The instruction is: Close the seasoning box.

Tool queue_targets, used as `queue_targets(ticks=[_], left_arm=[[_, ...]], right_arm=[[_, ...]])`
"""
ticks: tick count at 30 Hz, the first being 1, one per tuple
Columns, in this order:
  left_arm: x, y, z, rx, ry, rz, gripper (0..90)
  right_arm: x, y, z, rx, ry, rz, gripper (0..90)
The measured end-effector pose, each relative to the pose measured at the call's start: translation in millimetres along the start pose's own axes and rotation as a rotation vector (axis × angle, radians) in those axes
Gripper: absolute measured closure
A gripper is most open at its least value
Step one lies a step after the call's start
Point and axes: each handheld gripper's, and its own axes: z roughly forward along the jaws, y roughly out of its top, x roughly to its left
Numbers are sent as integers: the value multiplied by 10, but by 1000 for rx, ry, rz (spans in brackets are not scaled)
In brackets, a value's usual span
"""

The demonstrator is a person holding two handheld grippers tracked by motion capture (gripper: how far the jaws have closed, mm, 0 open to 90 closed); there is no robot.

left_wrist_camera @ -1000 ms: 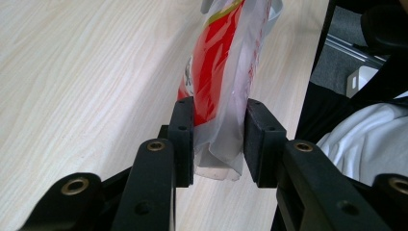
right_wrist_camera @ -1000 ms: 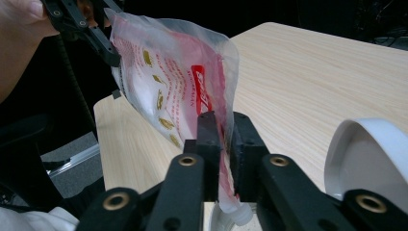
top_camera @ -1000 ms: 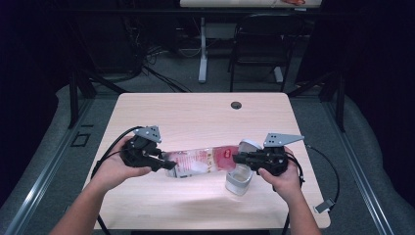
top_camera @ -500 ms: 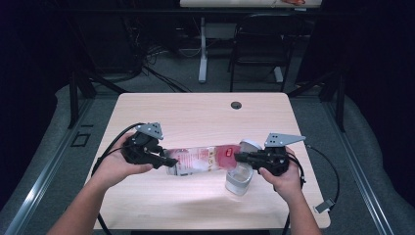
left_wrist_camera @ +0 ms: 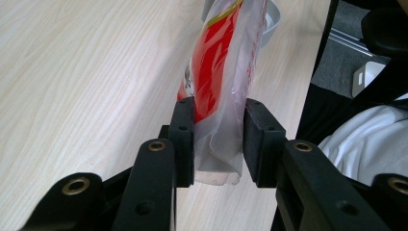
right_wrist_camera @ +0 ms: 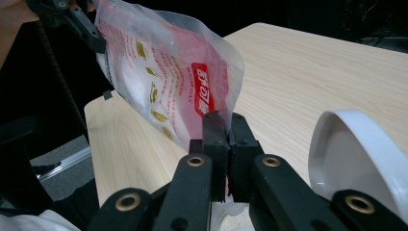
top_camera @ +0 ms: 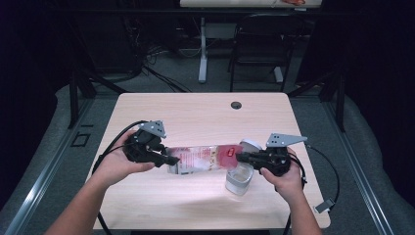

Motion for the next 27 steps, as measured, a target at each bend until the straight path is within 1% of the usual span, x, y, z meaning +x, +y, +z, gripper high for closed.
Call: queue_targets(ticks=[14,18,20,21,22,27], left_arm=[[-18,59,-3,18,11,3,687],[-26,82,-9,27,15,8,687],[-36,100,-11,34,27,11,687],[-37,108,-12,33,20,11,687],[-42,118,-15,38,27,14,687],[-57,160,-24,44,28,20,687]], right_arm=[[-14,-20,-2,-1,-6,5,879],[-14,-26,-3,-2,-8,4,878],[-13,-28,-5,0,-9,5,878],[-12,-30,-6,1,-10,4,878],[-11,-31,-6,2,-12,3,878],[-15,-35,-17,7,-19,0,876]])
